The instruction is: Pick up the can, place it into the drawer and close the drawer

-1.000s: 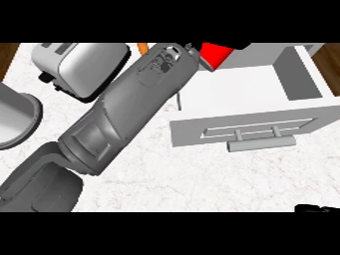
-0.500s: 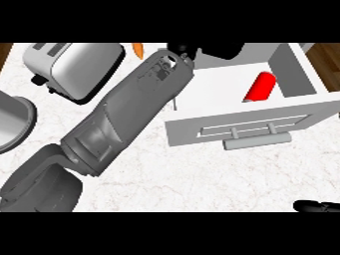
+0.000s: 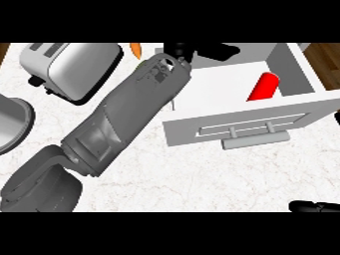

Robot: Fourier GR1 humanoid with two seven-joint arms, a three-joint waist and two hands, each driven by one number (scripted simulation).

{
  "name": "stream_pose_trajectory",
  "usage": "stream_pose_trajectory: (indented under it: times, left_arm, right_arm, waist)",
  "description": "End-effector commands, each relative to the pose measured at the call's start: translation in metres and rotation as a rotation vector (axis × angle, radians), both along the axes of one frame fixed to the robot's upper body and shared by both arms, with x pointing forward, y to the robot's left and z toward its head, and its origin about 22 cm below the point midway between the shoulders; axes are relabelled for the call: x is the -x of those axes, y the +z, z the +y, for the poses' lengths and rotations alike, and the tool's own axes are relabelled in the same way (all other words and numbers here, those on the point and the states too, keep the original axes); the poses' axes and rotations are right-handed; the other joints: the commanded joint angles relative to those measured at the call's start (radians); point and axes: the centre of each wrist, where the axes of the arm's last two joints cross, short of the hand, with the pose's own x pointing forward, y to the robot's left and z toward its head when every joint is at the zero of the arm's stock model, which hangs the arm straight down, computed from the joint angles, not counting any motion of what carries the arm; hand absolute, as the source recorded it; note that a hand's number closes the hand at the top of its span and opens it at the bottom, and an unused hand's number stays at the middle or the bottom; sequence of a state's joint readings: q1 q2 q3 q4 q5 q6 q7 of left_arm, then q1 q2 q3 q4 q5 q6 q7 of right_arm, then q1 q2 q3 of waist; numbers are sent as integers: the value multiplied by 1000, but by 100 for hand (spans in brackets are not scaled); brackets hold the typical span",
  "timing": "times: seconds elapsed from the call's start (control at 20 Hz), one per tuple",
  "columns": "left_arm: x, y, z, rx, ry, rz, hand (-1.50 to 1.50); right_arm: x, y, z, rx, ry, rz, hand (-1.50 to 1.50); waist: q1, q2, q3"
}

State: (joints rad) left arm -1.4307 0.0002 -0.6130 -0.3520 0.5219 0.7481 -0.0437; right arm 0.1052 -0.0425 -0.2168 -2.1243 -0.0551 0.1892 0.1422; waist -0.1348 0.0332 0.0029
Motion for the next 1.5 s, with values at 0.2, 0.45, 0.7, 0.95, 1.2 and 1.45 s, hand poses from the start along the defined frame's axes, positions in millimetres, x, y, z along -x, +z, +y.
stream_pose_trajectory:
  times: [0.2, 0.45, 0.7, 0.95, 1.2, 1.45]
  left_arm:
    - [2, -3, 0, 60, 22, 7, -150]
    - [7, -3, -5, 115, 9, 20, -150]
    - [5, 6, -6, 168, 4, 16, -150]
    - [3, 15, -7, 189, 26, -29, -150]
    - [9, 12, -11, 190, -11, -33, -150]
    - [9, 34, -20, 195, 11, -16, -150]
  right_arm:
    - [-1, 15, -4, 115, -21, -69, -150]
    - [-1, 28, -2, 307, -29, -147, -150]
    - [13, 37, 3, 438, -19, -171, -150]
    - [-1, 36, 10, 596, -34, -206, -150]
    - [-21, 35, 22, 804, -98, -183, -150]
    - [-42, 10, 35, 965, -70, -155, -150]
  waist:
    - [8, -1, -1]
    - [15, -2, -1]
    - [27, -10, -2]
    - [50, -8, -2]
    - [110, -22, -3]
    - [120, -26, -2]
